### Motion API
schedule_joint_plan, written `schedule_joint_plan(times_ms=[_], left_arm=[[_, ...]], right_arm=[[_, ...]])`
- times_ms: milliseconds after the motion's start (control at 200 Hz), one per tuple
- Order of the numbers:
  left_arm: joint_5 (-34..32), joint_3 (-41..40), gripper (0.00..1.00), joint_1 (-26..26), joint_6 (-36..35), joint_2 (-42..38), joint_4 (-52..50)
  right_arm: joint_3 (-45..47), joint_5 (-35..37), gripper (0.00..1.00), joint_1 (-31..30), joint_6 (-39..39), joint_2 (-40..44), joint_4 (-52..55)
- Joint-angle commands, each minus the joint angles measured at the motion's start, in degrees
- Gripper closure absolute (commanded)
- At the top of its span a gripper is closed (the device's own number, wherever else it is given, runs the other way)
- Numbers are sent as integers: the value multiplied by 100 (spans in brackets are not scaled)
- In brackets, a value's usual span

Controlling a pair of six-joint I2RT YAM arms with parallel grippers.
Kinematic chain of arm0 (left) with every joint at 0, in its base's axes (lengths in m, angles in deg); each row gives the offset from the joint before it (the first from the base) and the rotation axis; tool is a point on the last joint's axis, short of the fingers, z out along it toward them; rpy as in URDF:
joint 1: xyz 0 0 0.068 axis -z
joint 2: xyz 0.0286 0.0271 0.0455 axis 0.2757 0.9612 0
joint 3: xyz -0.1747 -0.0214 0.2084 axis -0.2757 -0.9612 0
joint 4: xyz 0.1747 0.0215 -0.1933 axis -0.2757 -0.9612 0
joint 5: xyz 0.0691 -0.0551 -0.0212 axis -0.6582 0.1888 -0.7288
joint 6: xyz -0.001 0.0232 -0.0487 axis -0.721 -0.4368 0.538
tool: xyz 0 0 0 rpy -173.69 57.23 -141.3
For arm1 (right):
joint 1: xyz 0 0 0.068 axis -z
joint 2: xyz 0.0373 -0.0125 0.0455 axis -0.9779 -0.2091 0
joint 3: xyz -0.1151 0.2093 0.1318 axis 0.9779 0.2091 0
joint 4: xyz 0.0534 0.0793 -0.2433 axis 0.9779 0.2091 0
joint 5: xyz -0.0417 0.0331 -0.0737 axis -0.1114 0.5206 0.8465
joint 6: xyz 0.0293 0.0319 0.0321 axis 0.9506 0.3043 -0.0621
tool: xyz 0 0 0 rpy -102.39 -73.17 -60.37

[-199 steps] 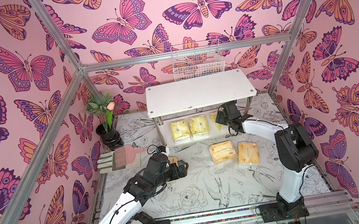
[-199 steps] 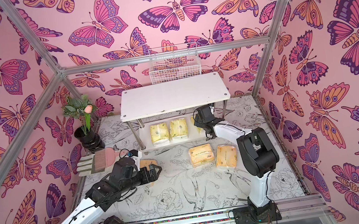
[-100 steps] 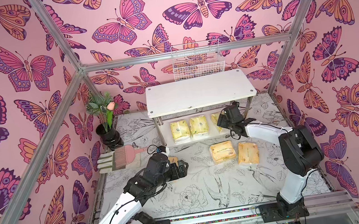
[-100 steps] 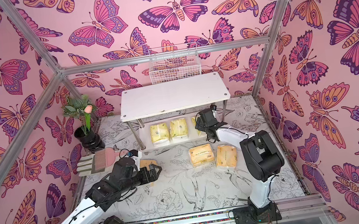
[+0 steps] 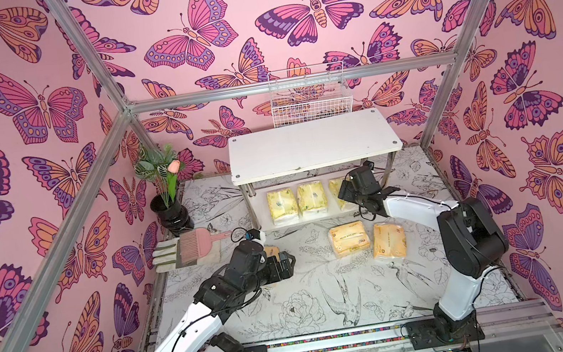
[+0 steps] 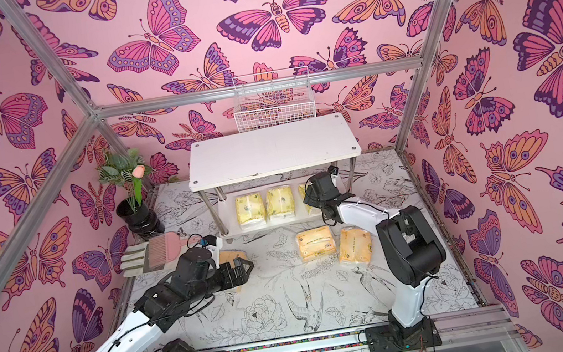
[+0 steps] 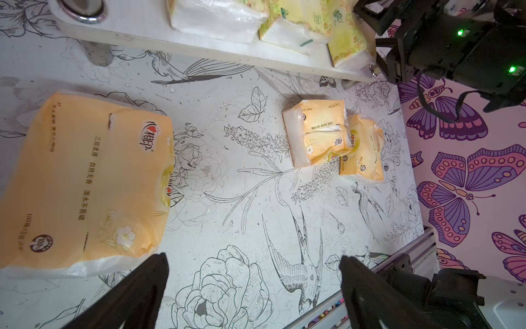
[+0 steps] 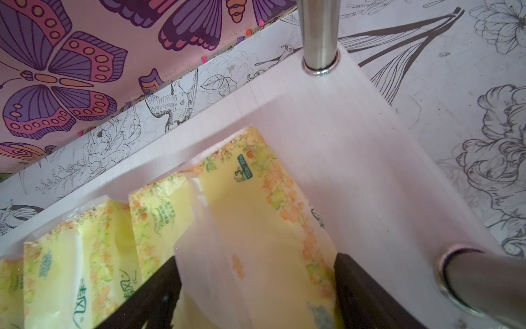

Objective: Place the tissue boxes on the shelf by color
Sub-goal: Adjust the box of tissues on the shelf.

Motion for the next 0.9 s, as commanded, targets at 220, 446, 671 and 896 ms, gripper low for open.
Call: schedule_joint_plan(times_ms=[220,446,671,896], left_arm=[[-18,-121,0,-10,-54,-72,-73],[-27,-99,0,-10,-51,-68,-73],[-52,-79,0,-5,-47,-54,-79],[-234,13,0,-10,-90,-114,-153]], right_arm=[[99,-167,12,-93,237,336,77],[141,-163,12,-90,237,458,79],[181,165,11,-92,190,576,245],[314,269,10,-92,11,1133,505]])
